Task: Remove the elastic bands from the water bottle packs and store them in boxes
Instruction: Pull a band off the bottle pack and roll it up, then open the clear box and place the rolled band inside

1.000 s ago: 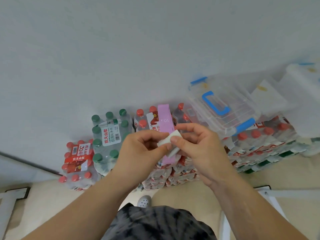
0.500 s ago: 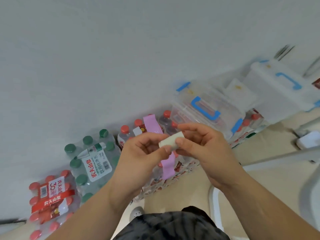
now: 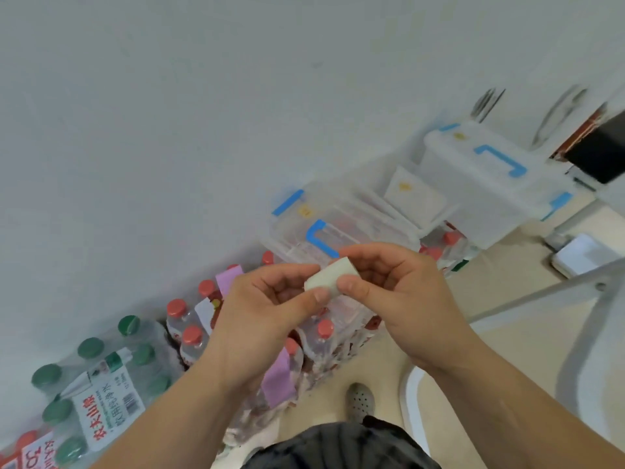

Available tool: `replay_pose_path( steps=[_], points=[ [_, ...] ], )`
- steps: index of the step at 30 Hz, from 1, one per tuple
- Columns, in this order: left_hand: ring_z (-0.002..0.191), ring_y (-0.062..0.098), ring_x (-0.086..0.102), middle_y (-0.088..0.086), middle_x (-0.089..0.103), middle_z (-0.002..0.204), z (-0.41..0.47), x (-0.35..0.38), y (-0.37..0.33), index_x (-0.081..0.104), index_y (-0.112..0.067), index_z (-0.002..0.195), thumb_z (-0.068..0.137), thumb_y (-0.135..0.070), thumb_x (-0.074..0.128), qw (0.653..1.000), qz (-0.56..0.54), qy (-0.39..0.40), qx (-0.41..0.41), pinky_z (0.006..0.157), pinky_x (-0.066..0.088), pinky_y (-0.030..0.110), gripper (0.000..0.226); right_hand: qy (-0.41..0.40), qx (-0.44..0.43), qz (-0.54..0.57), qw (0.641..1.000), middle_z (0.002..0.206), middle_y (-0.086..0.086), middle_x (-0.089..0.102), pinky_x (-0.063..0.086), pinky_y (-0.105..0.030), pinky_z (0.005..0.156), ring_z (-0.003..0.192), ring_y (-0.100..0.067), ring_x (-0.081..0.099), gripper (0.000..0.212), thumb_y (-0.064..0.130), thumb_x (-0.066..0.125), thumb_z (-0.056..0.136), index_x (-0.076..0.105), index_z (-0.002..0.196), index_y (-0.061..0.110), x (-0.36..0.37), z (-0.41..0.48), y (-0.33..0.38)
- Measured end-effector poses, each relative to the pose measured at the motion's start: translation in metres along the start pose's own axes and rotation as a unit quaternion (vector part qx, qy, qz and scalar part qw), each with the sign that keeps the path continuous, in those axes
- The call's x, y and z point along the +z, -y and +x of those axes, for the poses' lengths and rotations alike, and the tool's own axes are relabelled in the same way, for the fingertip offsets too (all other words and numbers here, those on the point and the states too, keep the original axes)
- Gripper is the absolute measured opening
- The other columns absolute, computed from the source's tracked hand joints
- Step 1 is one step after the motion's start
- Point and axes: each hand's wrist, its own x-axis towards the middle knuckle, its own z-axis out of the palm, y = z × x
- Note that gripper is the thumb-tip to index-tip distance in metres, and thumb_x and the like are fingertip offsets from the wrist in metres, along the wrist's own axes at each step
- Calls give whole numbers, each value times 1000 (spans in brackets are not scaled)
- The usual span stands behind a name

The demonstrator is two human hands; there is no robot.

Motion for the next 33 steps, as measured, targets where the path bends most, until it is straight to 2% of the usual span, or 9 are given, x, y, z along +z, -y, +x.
replay_pose_path(
  steps=[4, 10, 14, 19, 21, 24, 26, 30, 33],
  points=[
    [91, 32, 75, 6, 79, 95, 40, 51, -4, 79, -29, 102, 76, -25, 85, 997, 74, -12, 1, 84, 61, 49, 27, 6, -20, 10, 1000, 98, -4, 80, 59, -23, 77, 90, -17, 77, 32, 0, 79, 84, 76, 108, 20, -57, 30, 3],
    [97, 20, 74, 2, 78, 101, 95, 134, -3, 77, -23, 106, 89, -14, 73, 995, 91, 1, 43, 85, 59, 30, 20, -33, 29, 85, 995, 94, -4, 81, 54, -16, 57, 80, -12, 77, 54, 28, 85, 68, 70, 120, 23, -139, 67, 2],
    [98, 21, 74, 4, 78, 103, 117, 174, 2, 77, -24, 104, 84, -22, 74, 998, 58, -6, 38, 84, 58, 27, 21, 16, 33, 52, 998, 94, 1, 81, 56, -18, 66, 85, -11, 77, 19, 23, 83, 82, 81, 100, 29, -176, 84, -7],
    [97, 19, 74, 0, 78, 102, 145, 190, 12, 77, -26, 107, 84, -25, 78, 991, 131, -6, 18, 81, 59, 27, 23, 3, 32, 41, 999, 94, 0, 81, 60, -26, 76, 89, -17, 77, 14, 24, 79, 85, 82, 99, 27, -206, 98, -24],
    [99, 8, 71, -11, 76, 105, 157, 187, 19, 74, -30, 113, 85, -41, 77, 957, 288, -27, 5, 83, 57, 23, 30, -12, 42, 38, 998, 93, 2, 81, 59, -22, 74, 87, -14, 77, 11, 21, 79, 88, 82, 98, 25, -216, 102, -33],
    [111, 4, 58, -13, 67, 119, 169, 179, 29, 69, -30, 122, 82, -53, 75, 809, 584, -22, 63, 96, 40, 19, 47, -36, 70, 10, 997, 86, 9, 80, 53, -14, 65, 77, 0, 73, 14, 15, 76, 90, 81, 93, 28, -228, 108, -47],
    [119, 15, 53, -7, 63, 125, 173, 177, 34, 67, -27, 126, 78, -54, 77, 741, 668, 10, 72, 102, 36, 25, 55, -39, 86, -20, 995, 86, 13, 80, 52, -15, 65, 75, 3, 71, 17, 14, 75, 92, 80, 97, 29, -233, 108, -57],
    [112, 19, 55, -4, 60, 117, 177, 174, 39, 71, -24, 117, 76, -49, 77, 720, 688, 38, 88, 98, 44, 31, 48, -40, 109, -60, 991, 100, 10, 80, 60, -38, 88, 95, -7, 74, 16, 19, 72, 94, 78, 107, 26, -233, 102, -73],
    [106, 20, 58, -5, 60, 109, 176, 171, 34, 74, -23, 106, 72, -47, 71, 718, 686, 70, 93, 92, 49, 37, 42, -48, 112, -88, 989, 101, 15, 79, 60, -40, 91, 97, -6, 73, 16, 24, 72, 95, 77, 109, 31, -230, 98, -80]
  ],
)
